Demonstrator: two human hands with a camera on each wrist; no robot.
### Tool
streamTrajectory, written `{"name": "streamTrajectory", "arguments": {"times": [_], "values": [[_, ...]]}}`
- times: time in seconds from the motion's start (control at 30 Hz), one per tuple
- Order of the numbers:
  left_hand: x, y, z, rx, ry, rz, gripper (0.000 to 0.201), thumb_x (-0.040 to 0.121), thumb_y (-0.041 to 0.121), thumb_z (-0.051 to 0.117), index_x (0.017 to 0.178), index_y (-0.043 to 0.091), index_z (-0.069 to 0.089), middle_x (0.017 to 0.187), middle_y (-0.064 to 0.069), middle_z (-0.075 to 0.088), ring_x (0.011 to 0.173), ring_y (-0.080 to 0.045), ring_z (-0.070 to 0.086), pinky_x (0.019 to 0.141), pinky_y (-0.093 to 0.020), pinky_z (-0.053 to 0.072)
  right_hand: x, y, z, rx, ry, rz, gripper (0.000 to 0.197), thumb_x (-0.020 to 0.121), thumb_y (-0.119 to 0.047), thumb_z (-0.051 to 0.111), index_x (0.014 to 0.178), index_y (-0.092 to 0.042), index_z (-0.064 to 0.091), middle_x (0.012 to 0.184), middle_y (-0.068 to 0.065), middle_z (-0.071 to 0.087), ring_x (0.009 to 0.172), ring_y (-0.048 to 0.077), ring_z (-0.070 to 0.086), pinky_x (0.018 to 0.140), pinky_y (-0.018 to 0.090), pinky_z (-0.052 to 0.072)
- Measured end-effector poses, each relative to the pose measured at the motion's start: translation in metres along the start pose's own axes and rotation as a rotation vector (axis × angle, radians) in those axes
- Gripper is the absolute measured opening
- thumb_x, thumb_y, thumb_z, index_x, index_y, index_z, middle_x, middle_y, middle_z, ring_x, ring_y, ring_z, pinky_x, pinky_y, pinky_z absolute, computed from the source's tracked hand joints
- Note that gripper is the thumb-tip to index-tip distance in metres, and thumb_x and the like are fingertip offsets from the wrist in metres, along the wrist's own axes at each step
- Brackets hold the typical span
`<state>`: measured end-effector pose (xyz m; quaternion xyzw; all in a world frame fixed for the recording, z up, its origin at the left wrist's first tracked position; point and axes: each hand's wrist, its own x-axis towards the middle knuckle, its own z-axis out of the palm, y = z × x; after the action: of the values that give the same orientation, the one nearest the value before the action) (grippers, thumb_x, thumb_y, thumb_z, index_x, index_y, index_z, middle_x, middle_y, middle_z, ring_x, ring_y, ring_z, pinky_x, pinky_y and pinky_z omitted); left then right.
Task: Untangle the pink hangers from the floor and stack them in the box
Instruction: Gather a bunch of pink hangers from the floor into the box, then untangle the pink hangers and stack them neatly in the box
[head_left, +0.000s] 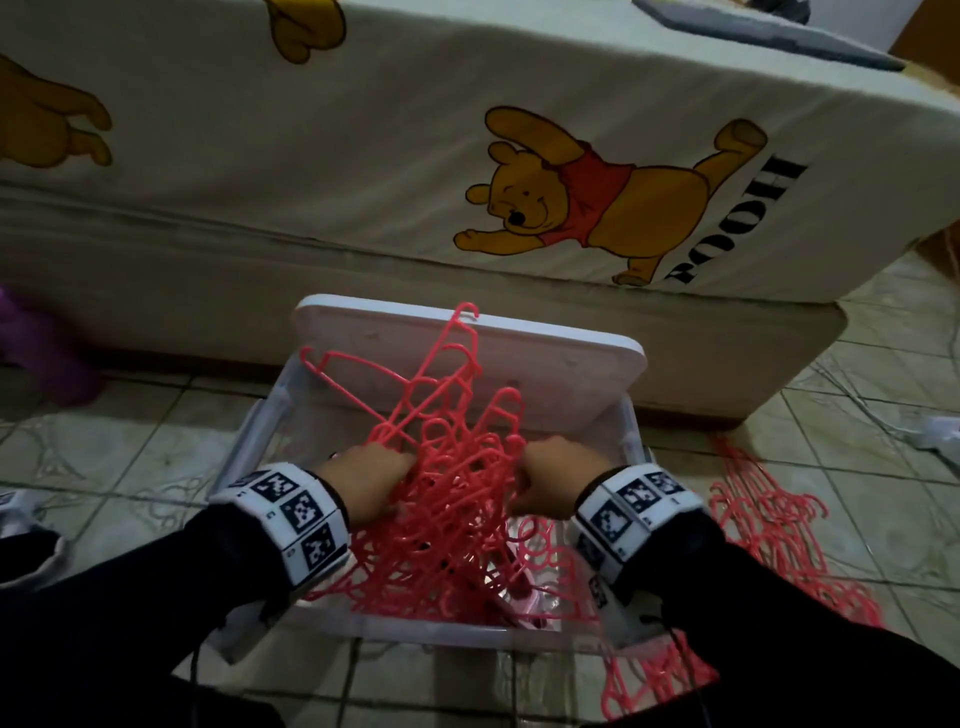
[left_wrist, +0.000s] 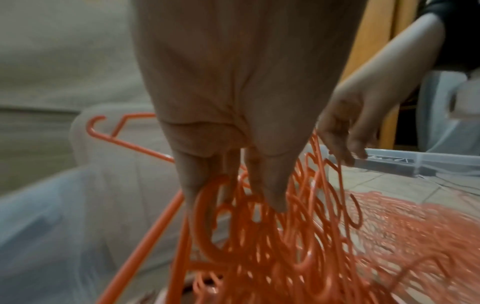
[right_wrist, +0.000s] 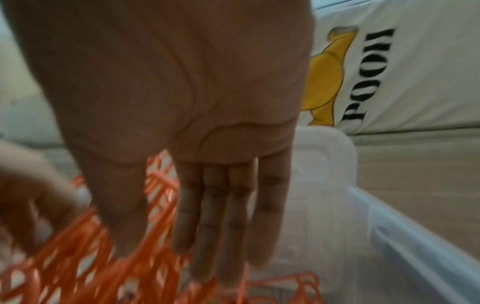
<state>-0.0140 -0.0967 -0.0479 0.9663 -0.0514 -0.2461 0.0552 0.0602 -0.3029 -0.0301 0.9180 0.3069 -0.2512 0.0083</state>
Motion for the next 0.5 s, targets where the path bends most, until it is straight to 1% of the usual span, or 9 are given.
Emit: {"name": "streamTrajectory", "arguments": {"times": [0.03,0.07,0.1,0.17,0.27,0.33,0.37,0.43,0.5], "values": [[-0.001,0.000,-0.004,0.020,0.010,0.014,0.031,0.094,0.023,0.054,0.124,0.017,0.051,0.125,-0.007,0.058,0.115,-0.027,0.056,0.094,-0.035,0.044,-0.004,0.002,-0.009,0.013,0.035,0.000,0.024,0.082,-0.036,0.066,0.070,-0.019,0.055,0.080,0.003,0.060,0.077,0.023,0.059,0.066,0.031,0.046],[-0.002,0.000,-0.007,0.041,0.020,0.024,0.028,0.094,0.020,0.052,0.122,0.019,0.054,0.124,-0.006,0.059,0.113,-0.026,0.057,0.091,-0.031,0.044,-0.007,0.004,-0.015,0.019,0.059,-0.003,0.027,0.083,-0.037,0.064,0.067,-0.019,0.051,0.078,0.002,0.058,0.075,0.021,0.057,0.065,0.030,0.044],[-0.003,0.001,-0.010,0.063,0.025,0.028,0.027,0.095,0.019,0.050,0.121,0.021,0.056,0.123,-0.006,0.059,0.112,-0.025,0.058,0.088,-0.030,0.043,-0.010,0.007,-0.020,0.013,0.073,0.002,0.026,0.084,-0.037,0.062,0.069,-0.020,0.051,0.079,0.002,0.058,0.077,0.022,0.058,0.066,0.030,0.044],[-0.005,0.004,-0.013,0.110,0.039,0.036,0.026,0.094,0.019,0.051,0.119,0.023,0.058,0.120,-0.005,0.060,0.109,-0.026,0.059,0.086,-0.031,0.045,-0.016,0.011,-0.027,0.001,0.089,0.025,0.025,0.085,-0.033,0.060,0.068,-0.019,0.049,0.081,0.003,0.058,0.080,0.024,0.059,0.069,0.030,0.046],[-0.006,0.009,-0.015,0.173,0.114,0.051,0.026,0.090,0.026,0.057,0.116,0.027,0.058,0.117,-0.003,0.059,0.106,-0.026,0.060,0.081,-0.034,0.047,-0.021,0.012,-0.036,0.020,0.174,0.045,0.029,0.084,-0.032,0.060,0.063,-0.021,0.043,0.074,-0.001,0.054,0.079,0.023,0.060,0.069,0.032,0.047],[-0.006,0.010,-0.019,0.196,0.155,0.060,0.028,0.087,0.032,0.060,0.115,0.029,0.059,0.115,0.000,0.060,0.106,-0.023,0.060,0.078,-0.032,0.046,-0.025,0.008,-0.040,0.077,0.296,0.012,0.028,0.083,-0.037,0.061,0.069,-0.025,0.041,0.075,-0.004,0.054,0.078,0.021,0.058,0.066,0.030,0.043],[-0.005,0.009,-0.022,0.183,0.154,0.062,0.027,0.086,0.036,0.061,0.113,0.029,0.060,0.113,0.001,0.062,0.104,-0.023,0.061,0.078,-0.031,0.047,-0.026,0.005,-0.041,0.118,0.339,-0.016,0.025,0.083,-0.039,0.062,0.075,-0.026,0.041,0.080,-0.004,0.057,0.079,0.019,0.056,0.066,0.030,0.042],[-0.004,0.009,-0.028,0.128,0.131,0.067,0.023,0.086,0.039,0.062,0.107,0.027,0.063,0.106,-0.001,0.064,0.099,-0.024,0.062,0.078,-0.033,0.050,-0.025,-0.001,-0.040,0.175,0.333,-0.058,0.025,0.083,-0.038,0.063,0.091,-0.024,0.044,0.093,-0.003,0.062,0.084,0.018,0.057,0.071,0.033,0.046],[-0.004,0.008,-0.034,0.079,0.143,0.079,0.017,0.088,0.032,0.059,0.102,0.026,0.066,0.101,-0.002,0.066,0.094,-0.024,0.063,0.078,-0.034,0.051,-0.022,-0.006,-0.034,0.159,0.292,-0.070,0.024,0.086,-0.036,0.060,0.103,-0.021,0.051,0.103,0.000,0.064,0.094,0.020,0.060,0.079,0.038,0.051]]}}
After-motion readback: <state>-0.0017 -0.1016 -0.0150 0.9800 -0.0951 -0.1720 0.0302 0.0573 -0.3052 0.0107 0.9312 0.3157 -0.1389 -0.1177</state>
